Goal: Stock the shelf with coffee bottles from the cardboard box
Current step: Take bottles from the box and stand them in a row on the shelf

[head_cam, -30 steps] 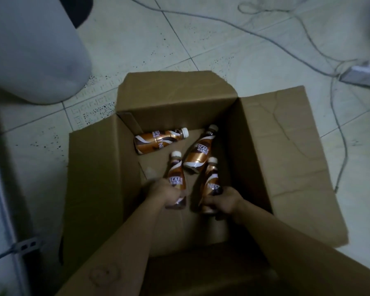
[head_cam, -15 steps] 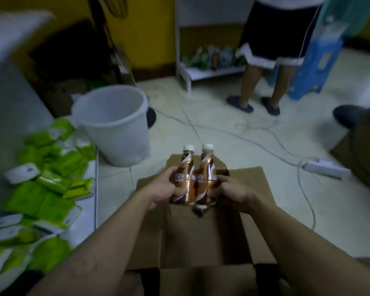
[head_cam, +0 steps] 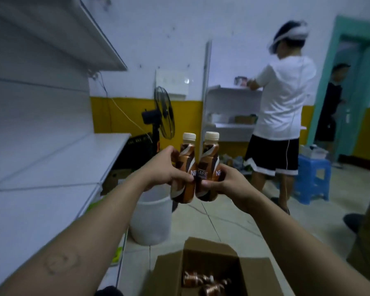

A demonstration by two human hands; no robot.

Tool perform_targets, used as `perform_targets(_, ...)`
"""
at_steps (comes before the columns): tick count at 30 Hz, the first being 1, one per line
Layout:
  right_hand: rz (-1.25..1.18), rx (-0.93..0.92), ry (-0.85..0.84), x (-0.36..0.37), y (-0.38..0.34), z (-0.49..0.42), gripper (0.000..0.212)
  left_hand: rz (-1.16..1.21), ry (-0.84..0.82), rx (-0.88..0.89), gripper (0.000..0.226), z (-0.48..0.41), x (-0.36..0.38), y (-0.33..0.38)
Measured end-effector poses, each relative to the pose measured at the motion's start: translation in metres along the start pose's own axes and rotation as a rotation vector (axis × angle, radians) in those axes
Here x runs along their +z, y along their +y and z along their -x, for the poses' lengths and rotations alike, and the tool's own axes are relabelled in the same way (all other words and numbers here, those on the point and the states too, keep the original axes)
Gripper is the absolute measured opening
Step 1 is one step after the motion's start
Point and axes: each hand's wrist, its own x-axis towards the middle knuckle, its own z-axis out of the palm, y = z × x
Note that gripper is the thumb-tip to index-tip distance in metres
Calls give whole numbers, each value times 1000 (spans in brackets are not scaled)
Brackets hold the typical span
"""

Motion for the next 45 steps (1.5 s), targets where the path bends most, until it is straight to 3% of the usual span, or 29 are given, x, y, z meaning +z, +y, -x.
perform_targets(6, -58, -160, -92, 41, -68, -15, 48, -264, 98, 143, 110, 36, -75, 65)
perform_targets(10, -92, -231, -234, 95, -83, -32, 50, -315, 230, 102, 73, 77, -121, 64)
perform_targets(15, -128, -230, -446, 186, -74, -40, 49, -412, 418, -155, 42, 142, -166, 43)
perform_targets(28, -59, -365, -990, 389, -95, 0, 58, -1090, 672, -744, 47, 313, -242, 42)
perform_targets(33, -112, -317, -1078, 443, -108, 14, 61, -1275, 652, -950, 45, 352, -253, 29)
perform_targets(41, 57, -467, -1045, 486, -117, 27, 50, -1547, 708, -1104, 48, 372, -247, 9)
perform_targets(45, 163, -600, -975, 492, -123, 34, 53, -1735, 725, -1039, 56, 376, -243, 6)
